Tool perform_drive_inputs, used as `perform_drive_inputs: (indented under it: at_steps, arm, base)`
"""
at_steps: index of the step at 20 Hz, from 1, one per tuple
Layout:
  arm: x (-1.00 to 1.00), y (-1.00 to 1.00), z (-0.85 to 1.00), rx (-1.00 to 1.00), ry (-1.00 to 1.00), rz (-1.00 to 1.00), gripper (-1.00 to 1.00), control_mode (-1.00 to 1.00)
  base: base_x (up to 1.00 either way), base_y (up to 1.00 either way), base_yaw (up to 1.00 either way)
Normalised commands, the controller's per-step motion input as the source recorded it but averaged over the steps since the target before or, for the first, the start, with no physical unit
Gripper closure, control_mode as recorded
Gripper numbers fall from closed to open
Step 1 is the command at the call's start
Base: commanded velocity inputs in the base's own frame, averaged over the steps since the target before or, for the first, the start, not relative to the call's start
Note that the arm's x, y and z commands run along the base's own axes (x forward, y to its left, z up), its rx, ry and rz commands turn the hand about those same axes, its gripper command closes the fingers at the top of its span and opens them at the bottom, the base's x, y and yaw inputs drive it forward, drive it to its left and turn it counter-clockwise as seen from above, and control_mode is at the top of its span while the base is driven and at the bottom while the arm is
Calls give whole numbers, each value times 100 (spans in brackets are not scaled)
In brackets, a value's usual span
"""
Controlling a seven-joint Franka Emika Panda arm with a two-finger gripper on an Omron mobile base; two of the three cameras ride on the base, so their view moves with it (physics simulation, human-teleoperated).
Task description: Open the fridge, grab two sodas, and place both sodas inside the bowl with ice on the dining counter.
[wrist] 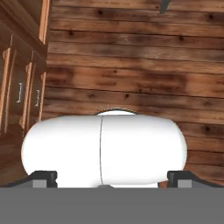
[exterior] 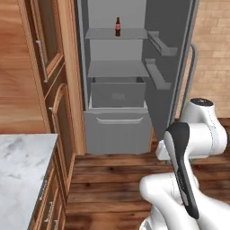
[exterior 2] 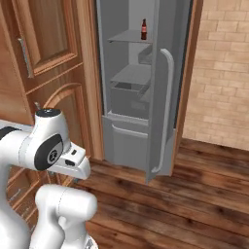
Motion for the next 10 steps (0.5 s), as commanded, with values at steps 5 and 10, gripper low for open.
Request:
perform_drive_inputs:
  at_steps: [5, 10]
  arm:
    - [0, 0, 0, 0, 0, 0, -100, 100]
    - [0, 0, 0, 0, 0, 0, -100, 100]
  base:
    - [89, 26, -12]
    - [85, 29, -13]
